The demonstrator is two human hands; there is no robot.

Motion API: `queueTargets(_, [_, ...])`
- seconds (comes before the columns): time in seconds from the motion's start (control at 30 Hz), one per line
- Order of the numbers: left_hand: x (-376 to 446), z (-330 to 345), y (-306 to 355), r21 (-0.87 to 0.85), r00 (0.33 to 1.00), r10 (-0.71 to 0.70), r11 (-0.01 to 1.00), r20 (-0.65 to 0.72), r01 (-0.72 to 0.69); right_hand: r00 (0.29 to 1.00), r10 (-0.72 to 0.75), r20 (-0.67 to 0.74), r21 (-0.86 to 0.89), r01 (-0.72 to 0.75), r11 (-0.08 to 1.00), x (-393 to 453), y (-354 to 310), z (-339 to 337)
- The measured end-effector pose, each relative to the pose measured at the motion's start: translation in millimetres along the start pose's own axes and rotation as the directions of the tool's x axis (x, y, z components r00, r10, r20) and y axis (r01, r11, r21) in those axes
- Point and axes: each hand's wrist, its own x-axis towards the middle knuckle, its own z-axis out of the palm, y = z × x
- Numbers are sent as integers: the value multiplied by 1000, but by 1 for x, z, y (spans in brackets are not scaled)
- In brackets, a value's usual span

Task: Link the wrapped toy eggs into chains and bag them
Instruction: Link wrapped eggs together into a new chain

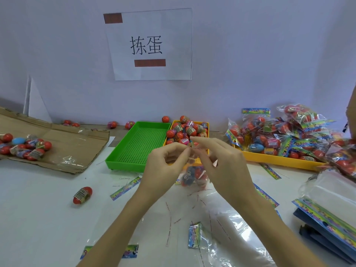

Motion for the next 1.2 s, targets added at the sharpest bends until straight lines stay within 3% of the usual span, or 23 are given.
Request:
queueTargets(0.1, [0, 1, 1, -8, 997, -21, 1000, 68, 21, 999, 46, 21, 36, -47, 998, 2, -1, -4])
queueTargets(0.3, [0, -1, -1, -78, 999, -40, 996, 28, 42, 992, 125, 30, 83, -127, 988, 8, -3, -13])
queueTargets(0.53, [0, 1, -2, -188, 997, -69, 979, 38, 75, 1000, 7, -1, -58, -7, 998, 4, -8, -8])
queueTargets(0.8, [-2, -1, 0, 52, 998, 48, 997, 31, -49, 998, -32, 59, -62, 36, 997, 6, -3, -13])
queueTargets(0.97, [-3, -2, -1, 300, 974, 217, 927, 59, -225, 992, -112, 66, -82, 117, 990, 8, -1, -18])
queueTargets(1.2, [-5, -1, 4, 246, 987, 162, 956, 9, -160, 973, -229, 30, -180, 230, 956, 8, -1, -16])
